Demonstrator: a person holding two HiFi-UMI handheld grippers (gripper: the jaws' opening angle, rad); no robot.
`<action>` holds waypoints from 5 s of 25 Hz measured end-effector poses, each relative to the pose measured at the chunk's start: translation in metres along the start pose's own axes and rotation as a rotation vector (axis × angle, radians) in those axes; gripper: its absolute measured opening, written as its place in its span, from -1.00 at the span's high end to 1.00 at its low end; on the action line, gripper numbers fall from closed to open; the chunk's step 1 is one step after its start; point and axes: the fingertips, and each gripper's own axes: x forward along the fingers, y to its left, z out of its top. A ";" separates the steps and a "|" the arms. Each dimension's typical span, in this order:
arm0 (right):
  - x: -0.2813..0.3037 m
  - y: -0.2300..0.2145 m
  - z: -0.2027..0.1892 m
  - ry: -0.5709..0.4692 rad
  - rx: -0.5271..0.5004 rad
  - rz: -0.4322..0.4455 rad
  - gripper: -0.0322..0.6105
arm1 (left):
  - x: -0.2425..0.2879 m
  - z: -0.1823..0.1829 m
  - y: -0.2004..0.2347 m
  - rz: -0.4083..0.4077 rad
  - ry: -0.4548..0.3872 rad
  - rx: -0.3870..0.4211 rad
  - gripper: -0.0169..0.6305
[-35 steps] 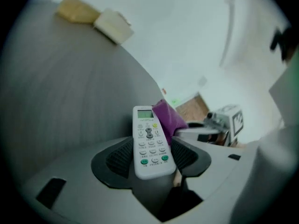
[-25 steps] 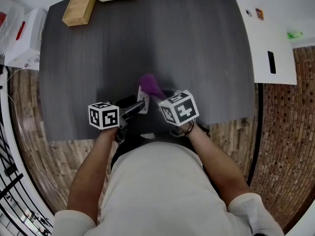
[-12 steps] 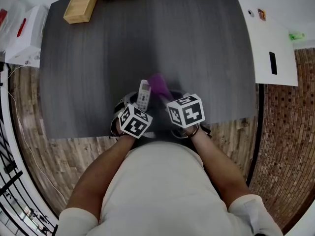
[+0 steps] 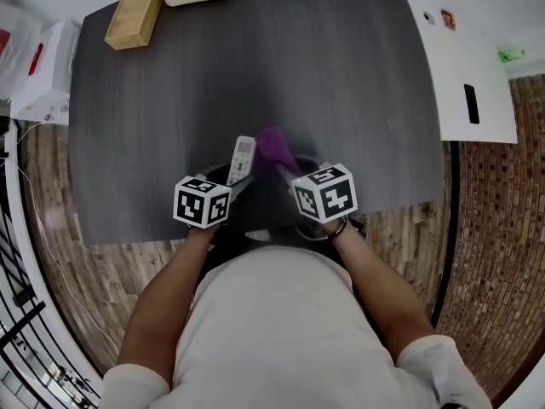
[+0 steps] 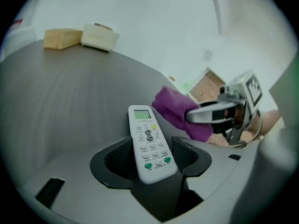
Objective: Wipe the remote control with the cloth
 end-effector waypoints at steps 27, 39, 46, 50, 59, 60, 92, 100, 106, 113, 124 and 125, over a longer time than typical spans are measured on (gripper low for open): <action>0.003 0.005 -0.014 0.021 -0.043 0.001 0.62 | -0.015 -0.015 -0.075 -0.064 0.090 1.301 0.46; 0.019 0.013 -0.025 0.077 -0.095 0.006 0.62 | -0.021 -0.055 -0.069 -0.183 0.220 1.204 -0.03; 0.018 0.022 -0.003 0.065 -0.254 -0.051 0.62 | -0.045 -0.046 -0.035 0.031 0.092 0.843 -0.03; 0.037 0.037 0.004 0.121 -0.410 -0.060 0.62 | -0.038 -0.064 -0.025 0.118 0.129 0.770 0.23; 0.071 0.033 0.015 0.238 -0.596 -0.073 0.63 | -0.014 -0.042 -0.030 0.074 0.108 0.734 0.42; 0.072 0.036 0.014 0.252 -0.631 -0.072 0.63 | -0.012 -0.039 -0.028 0.072 0.101 0.719 0.42; -0.016 0.065 -0.015 0.394 -0.689 0.137 0.63 | -0.024 -0.035 -0.020 0.050 0.065 0.676 0.42; 0.058 0.092 0.023 0.307 -0.644 0.092 0.63 | -0.019 -0.048 -0.012 0.107 0.098 0.594 0.42; 0.074 0.092 0.001 0.342 -0.385 0.128 0.63 | -0.013 -0.046 -0.011 0.133 0.106 0.608 0.48; 0.061 0.100 -0.022 0.345 -0.251 0.190 0.63 | -0.014 -0.045 -0.008 0.133 0.091 0.578 0.53; 0.039 0.107 -0.049 0.355 -0.071 0.267 0.63 | -0.015 -0.044 -0.005 0.142 0.085 0.550 0.64; 0.035 0.108 -0.049 0.350 -0.064 0.282 0.63 | -0.015 -0.044 -0.005 0.139 0.084 0.543 0.64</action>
